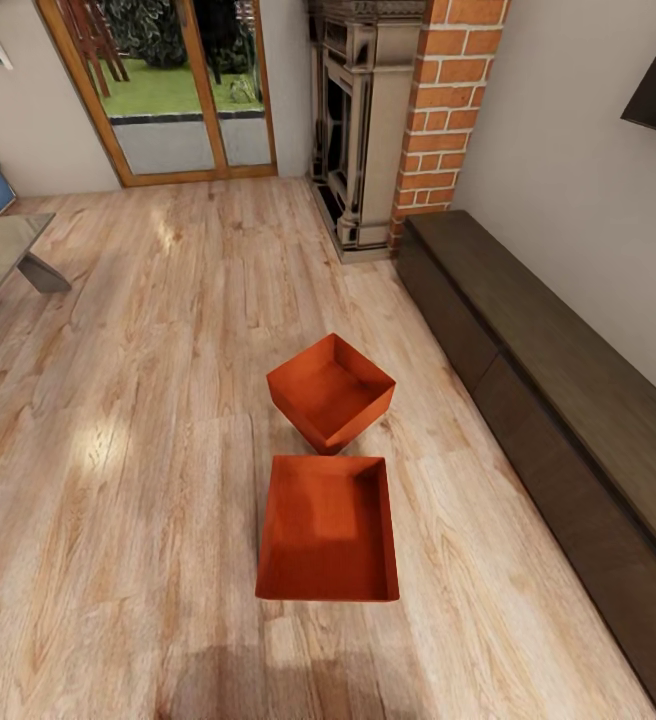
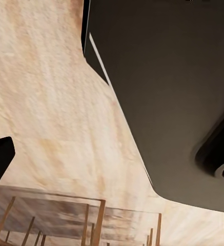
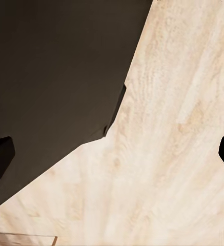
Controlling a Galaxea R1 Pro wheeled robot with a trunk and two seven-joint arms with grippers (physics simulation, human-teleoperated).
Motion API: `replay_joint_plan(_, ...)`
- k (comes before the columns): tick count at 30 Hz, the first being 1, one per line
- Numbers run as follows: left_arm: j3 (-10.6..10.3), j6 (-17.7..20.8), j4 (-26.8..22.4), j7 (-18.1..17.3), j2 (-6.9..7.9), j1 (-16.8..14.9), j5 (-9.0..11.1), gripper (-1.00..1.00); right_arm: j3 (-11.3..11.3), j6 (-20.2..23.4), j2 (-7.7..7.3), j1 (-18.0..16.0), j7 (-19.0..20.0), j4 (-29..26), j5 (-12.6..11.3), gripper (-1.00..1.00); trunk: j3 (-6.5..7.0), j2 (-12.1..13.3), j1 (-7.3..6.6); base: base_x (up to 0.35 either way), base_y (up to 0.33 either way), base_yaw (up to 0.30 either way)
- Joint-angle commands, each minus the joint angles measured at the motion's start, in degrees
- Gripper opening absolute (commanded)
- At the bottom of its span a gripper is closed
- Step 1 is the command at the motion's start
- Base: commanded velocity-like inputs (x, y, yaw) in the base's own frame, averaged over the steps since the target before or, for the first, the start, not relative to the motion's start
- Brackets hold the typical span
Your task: Move the two storage containers from the living room to the garage. In the garage, place one container on the floor and stack the other container on top of it (either order is fine).
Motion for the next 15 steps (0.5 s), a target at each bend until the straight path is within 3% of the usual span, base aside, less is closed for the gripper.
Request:
replay_joint_plan(1,0.01,0.31,-0.17,0.04,-0.01,0.02,0.40,1.00,0.39,-0.27,0.02,-0.04,-0.07,0.05,-0.55,1.00,-0.03,-0.01,0.00,0.000,0.000,0.000)
replay_joint_plan(6,0.22,0.29,-1.35,0.08,-0.13,0.02,0.73,1.00,-1.62,0.03,0.14,-0.06,0.03,-0.68,-0.82,1.00,-0.03,-0.01,0.00,0.000,0.000,0.000)
replay_joint_plan(15,0.38,0.50,-9.79,0.32,0.33,0.02,0.99,1.00,-3.30,4.29,1.25,0.00,-0.49,-14.63,-0.96,1.00,-0.03,-0.01,0.00,0.000,0.000,0.000)
